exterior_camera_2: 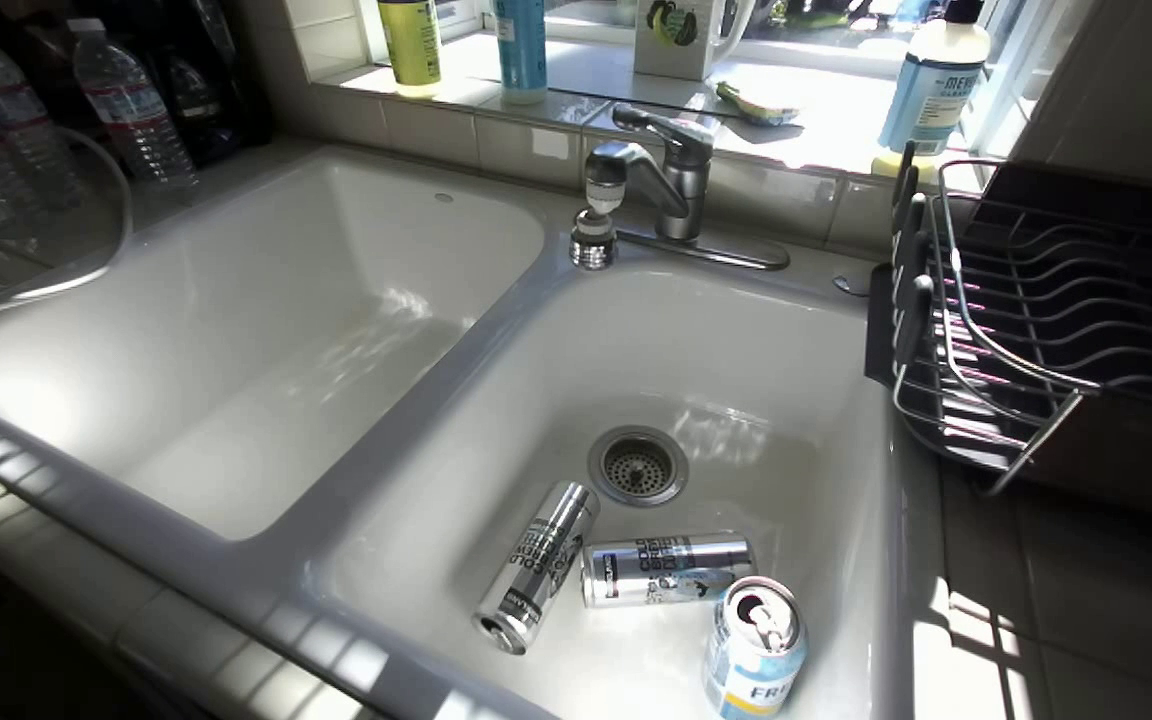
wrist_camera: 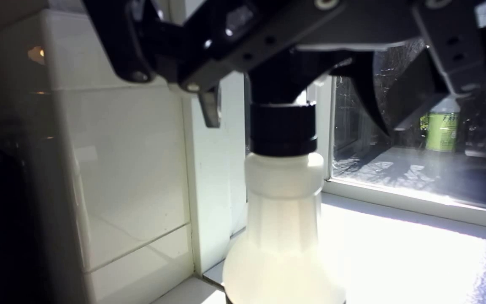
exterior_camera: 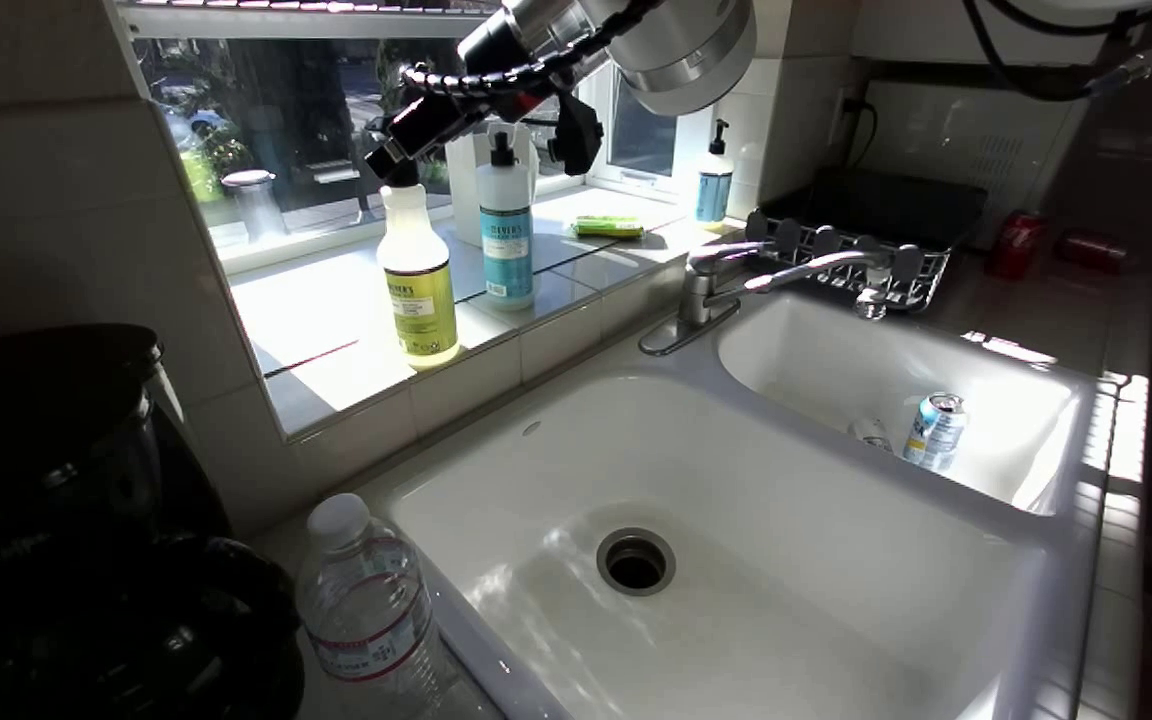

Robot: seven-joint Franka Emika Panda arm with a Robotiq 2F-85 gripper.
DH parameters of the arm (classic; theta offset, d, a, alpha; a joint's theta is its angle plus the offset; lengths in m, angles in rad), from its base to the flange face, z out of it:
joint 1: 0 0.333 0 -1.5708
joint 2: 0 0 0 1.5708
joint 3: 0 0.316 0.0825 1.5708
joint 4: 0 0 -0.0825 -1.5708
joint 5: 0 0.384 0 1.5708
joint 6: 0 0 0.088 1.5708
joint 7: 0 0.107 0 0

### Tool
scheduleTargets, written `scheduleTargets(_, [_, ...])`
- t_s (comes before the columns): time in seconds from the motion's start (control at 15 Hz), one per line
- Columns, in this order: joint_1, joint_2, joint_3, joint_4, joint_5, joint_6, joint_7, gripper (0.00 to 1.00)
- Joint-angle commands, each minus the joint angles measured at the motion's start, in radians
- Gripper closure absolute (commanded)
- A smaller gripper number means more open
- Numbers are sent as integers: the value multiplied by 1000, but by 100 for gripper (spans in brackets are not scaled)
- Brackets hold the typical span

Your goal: Press the pump of the bottle with a green label

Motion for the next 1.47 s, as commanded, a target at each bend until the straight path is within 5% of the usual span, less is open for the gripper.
scheduleTargets(0.0, [0,0,0,0,0,0,0,0])
scheduleTargets(1.0, [54,-60,-39,-93,-30,76,118,0])
scheduleTargets(1.4, [36,-22,-18,-33,-4,47,83,0])
